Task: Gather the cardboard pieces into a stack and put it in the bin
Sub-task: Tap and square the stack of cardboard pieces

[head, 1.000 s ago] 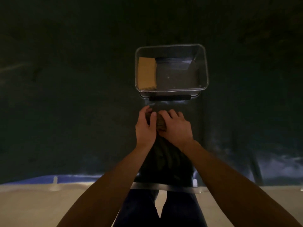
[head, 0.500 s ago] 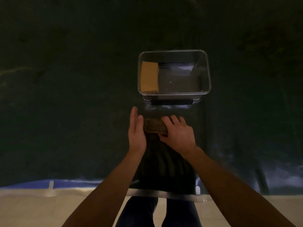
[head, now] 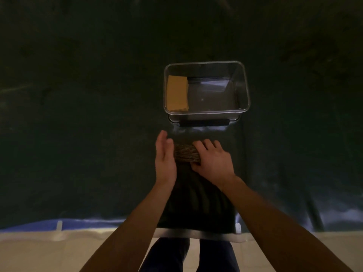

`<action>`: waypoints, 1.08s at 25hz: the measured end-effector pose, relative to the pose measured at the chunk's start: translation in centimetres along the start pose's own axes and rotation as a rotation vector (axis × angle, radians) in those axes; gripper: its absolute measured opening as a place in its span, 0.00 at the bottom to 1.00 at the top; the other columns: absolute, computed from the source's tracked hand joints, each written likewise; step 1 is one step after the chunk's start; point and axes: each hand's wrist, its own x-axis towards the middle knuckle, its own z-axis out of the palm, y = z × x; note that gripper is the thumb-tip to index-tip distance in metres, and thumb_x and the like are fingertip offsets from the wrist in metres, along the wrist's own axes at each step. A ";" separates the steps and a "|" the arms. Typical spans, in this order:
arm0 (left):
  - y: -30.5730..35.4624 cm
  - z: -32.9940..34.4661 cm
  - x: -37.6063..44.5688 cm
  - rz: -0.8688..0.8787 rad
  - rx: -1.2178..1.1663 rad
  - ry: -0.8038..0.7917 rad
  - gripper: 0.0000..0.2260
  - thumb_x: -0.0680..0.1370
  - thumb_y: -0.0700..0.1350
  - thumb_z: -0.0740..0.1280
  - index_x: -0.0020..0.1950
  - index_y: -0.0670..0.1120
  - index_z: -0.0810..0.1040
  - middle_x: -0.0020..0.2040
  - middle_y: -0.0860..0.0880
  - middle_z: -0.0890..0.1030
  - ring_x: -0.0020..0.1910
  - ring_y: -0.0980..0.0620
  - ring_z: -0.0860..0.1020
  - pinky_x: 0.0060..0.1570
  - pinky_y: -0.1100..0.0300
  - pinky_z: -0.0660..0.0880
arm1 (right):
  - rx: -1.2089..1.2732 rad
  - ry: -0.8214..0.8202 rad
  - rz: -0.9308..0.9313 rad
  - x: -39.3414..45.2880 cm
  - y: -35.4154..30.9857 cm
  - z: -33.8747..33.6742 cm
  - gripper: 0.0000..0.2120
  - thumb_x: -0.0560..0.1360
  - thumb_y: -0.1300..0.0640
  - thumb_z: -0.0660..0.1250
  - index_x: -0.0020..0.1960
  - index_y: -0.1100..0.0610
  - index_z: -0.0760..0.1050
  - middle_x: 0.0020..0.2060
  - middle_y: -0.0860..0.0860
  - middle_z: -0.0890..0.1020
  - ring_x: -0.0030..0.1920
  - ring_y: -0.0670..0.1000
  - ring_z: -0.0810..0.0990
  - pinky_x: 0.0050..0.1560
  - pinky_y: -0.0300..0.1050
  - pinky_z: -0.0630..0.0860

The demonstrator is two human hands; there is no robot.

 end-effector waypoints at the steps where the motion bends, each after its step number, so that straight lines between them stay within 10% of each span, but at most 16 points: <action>1: 0.0 0.0 0.1 0.036 0.061 -0.010 0.20 0.83 0.51 0.58 0.76 0.53 0.65 0.75 0.54 0.67 0.71 0.59 0.67 0.72 0.61 0.63 | -0.005 0.003 0.003 0.0 0.0 0.0 0.29 0.71 0.41 0.70 0.67 0.48 0.66 0.62 0.52 0.75 0.58 0.55 0.74 0.45 0.49 0.78; 6: -0.9 0.5 -0.1 0.280 0.543 -0.188 0.14 0.83 0.47 0.60 0.69 0.49 0.74 0.70 0.49 0.69 0.65 0.61 0.68 0.60 0.81 0.59 | 0.016 0.040 0.011 0.0 -0.2 0.0 0.25 0.72 0.41 0.69 0.65 0.48 0.68 0.60 0.51 0.76 0.57 0.55 0.75 0.43 0.49 0.78; 18: 0.7 0.3 0.1 0.189 0.446 -0.166 0.21 0.82 0.43 0.61 0.75 0.49 0.65 0.66 0.52 0.74 0.61 0.62 0.72 0.64 0.68 0.69 | 0.020 0.099 -0.034 1.9 -2.6 -0.6 0.14 0.76 0.46 0.63 0.59 0.50 0.74 0.53 0.49 0.82 0.54 0.51 0.79 0.57 0.52 0.73; 27: 6.5 0.0 0.5 0.653 0.793 -0.069 0.13 0.76 0.49 0.67 0.60 0.50 0.76 0.62 0.51 0.73 0.65 0.54 0.69 0.61 0.63 0.69 | 0.938 0.316 0.149 1.8 -5.8 -1.1 0.14 0.76 0.59 0.68 0.61 0.51 0.72 0.51 0.44 0.80 0.51 0.43 0.80 0.54 0.37 0.76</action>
